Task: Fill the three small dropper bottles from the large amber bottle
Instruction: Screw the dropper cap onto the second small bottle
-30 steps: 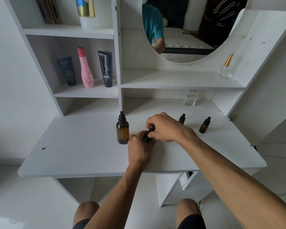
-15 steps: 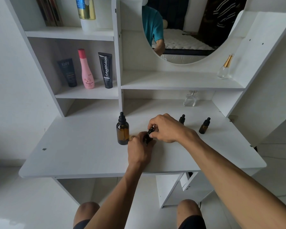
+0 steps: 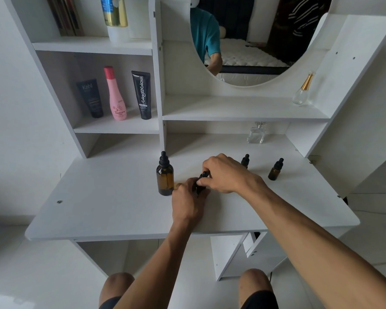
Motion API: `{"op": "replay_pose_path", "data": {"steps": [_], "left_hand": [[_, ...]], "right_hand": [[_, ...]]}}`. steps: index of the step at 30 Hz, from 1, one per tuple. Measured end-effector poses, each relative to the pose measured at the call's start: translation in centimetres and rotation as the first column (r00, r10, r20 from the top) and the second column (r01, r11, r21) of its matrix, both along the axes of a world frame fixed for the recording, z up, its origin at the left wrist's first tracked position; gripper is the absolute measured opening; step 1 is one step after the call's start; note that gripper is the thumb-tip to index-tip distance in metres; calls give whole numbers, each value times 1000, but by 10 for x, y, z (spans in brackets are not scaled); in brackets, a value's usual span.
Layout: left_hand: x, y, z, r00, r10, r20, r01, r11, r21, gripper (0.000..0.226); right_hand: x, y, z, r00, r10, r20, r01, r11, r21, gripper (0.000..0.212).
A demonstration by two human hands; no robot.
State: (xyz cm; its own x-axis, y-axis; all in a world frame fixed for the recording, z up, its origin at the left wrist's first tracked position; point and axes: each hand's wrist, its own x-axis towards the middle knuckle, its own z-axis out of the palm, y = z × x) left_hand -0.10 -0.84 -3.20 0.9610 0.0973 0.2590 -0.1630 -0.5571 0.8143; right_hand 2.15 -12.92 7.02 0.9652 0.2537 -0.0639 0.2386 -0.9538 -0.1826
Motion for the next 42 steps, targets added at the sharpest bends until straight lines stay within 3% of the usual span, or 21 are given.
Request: {"op": "replay_pose_path", "data": {"steps": [6,8,12,16,19,31,34,42], "left_hand": [[0,0,0,1000,-3,4,3,1000,-2,16],[0,0,0,1000,1,10,-1,1000,-11,16],[0,0,-1,1000,3,11,-3,1000,-12,17],[-1,0,1,1000,-2,5,3,1000,-15,17],[-1,0,1,1000,8,-6,-8,1000,-24,18],[-3,0,3,1000,-2,0,2,999,-38,15],[-3,0,3,1000,8,-8,-9,999,-39,19],[-5,0,6,1000,11,-28,-11,1000,-29,14]], "right_hand": [[0,-2,-1,998,47,-46,-40,989,140,28],[1,-3,-4,999,22,-29,-19,993,116,23],[0,-2,-6,1000,2,12,-3,994,114,35],[0,-1,-8,1000,9,3,-9,988,151,25],[0,0,-13,999,-26,39,21,993,118,35],[1,-4,-20,998,-53,19,47,975,217,21],[0,-2,-22,995,-87,44,77,977,200,30],[-5,-3,-25,994,-94,62,75,961,265,27]]}}
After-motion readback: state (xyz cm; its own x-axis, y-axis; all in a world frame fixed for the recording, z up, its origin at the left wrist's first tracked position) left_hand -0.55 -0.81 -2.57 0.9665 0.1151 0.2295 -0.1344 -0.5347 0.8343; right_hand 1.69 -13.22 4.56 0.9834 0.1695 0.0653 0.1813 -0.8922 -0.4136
